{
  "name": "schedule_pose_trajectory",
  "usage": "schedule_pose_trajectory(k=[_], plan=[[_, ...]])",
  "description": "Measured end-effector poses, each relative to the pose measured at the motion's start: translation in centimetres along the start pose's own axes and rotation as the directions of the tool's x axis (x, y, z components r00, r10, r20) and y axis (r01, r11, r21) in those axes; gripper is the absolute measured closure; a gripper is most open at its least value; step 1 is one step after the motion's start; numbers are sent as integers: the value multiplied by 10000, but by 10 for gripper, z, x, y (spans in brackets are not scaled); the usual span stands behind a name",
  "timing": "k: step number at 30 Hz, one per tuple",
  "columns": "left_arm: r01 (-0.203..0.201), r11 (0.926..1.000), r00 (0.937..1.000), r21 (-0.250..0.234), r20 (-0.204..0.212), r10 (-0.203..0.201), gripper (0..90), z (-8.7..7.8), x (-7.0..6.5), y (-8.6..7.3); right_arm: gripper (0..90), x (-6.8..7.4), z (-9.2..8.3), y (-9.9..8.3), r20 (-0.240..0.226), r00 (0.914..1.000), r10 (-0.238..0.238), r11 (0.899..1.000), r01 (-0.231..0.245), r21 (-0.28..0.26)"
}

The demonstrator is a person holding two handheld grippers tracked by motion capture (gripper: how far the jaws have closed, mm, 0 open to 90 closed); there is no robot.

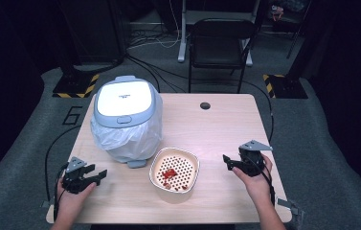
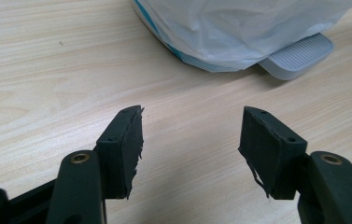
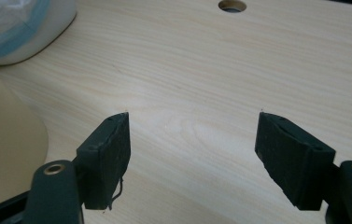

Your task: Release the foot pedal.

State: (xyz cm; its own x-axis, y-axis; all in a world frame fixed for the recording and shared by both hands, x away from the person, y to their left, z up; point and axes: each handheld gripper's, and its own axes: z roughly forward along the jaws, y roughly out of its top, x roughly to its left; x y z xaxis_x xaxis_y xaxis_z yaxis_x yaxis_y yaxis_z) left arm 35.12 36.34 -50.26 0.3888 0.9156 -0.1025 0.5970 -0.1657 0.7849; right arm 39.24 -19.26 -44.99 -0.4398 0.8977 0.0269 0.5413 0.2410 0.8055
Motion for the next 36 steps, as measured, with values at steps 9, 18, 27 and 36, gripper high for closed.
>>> schedule_pose_trajectory(k=[9,18,27,36], plan=[[81,9999,9999,145,-134,-79,380,6,4,-2,275,-8,10,-30,339,9994,-5,9997,-3,224],[-142,9998,9997,130,-188,144,372,13,5,-1,286,-11,21,-49,124,9999,46,9996,-50,271],[-397,9991,9991,170,-157,400,348,18,-1,-1,286,3,30,-52,198,9959,-881,9961,880,11],[-589,9979,9980,279,-209,595,349,26,-4,-2,283,5,36,-56,27,9945,-1047,9939,1045,360]])
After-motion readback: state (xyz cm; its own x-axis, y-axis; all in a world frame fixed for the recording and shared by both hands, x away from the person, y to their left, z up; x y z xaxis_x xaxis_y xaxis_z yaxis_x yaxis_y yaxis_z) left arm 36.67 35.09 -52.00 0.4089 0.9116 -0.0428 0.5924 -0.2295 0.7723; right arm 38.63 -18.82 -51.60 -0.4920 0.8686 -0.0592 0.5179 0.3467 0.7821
